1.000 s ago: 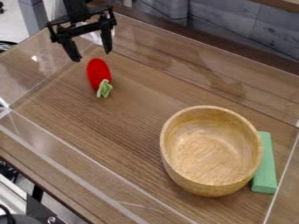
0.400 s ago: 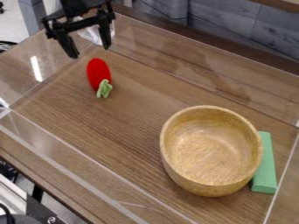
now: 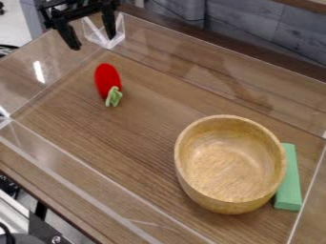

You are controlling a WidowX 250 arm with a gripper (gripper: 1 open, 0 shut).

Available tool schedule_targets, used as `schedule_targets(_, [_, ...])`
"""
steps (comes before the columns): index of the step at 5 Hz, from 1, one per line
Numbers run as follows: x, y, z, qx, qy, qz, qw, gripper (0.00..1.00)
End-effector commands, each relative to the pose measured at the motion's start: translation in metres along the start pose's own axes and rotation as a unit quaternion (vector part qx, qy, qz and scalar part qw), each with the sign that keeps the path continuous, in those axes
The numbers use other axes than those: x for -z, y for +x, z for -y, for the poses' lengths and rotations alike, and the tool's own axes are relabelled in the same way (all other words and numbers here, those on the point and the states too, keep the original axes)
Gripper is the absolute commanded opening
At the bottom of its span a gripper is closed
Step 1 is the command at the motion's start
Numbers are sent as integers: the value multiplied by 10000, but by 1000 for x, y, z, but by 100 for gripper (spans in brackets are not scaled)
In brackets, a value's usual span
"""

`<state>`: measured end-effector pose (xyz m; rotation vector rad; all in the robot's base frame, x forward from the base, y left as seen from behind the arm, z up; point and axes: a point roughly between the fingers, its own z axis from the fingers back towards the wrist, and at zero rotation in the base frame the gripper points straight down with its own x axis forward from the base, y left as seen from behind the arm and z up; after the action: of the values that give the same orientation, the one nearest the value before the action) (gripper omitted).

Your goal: Move the red fruit to the left

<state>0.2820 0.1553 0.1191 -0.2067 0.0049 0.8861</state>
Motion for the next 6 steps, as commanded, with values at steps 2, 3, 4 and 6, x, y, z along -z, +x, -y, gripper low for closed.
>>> schedule_targets(2, [-22, -2, 13, 439, -24, 360, 9984, 100])
schedule_targets(3, [-17, -6, 12, 607, 17, 362, 9975, 100])
schedule_targets(4, [-18, 4, 4, 668, 13, 366, 9971, 100])
schedule_targets(6, [-20, 11, -4, 863, 56, 322, 9957, 100])
